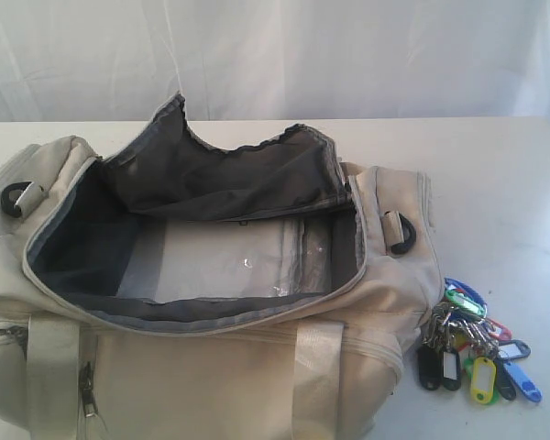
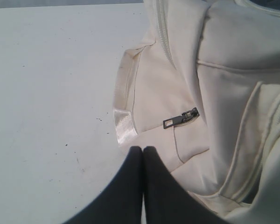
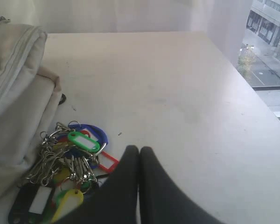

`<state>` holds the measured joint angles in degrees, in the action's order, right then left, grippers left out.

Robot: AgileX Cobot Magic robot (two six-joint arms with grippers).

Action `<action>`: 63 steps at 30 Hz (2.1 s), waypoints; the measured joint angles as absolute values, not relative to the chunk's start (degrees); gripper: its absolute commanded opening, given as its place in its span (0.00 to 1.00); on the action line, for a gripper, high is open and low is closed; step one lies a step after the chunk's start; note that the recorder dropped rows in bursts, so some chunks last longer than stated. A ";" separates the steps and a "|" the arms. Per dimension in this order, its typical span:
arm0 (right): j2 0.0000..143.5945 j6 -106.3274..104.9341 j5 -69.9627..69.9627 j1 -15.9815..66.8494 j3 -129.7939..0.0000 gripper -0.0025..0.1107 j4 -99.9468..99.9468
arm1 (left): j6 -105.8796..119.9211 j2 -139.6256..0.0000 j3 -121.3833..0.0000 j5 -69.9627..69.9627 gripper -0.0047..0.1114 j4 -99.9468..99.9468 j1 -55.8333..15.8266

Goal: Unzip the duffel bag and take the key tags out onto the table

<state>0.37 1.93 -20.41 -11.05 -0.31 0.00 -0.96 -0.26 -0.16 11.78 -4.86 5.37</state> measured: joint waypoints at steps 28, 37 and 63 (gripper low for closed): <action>0.37 0.00 -20.41 -11.05 -0.31 0.02 0.00 | -0.96 -0.26 -0.16 11.78 0.04 -4.86 6.54; 0.37 0.00 -20.41 -11.05 -0.31 0.02 0.00 | -0.96 -0.26 -0.16 11.78 0.04 -4.86 6.54; 0.37 0.00 -20.41 -11.05 -0.31 0.02 0.00 | -0.96 -0.26 -0.16 11.78 0.04 -4.86 6.54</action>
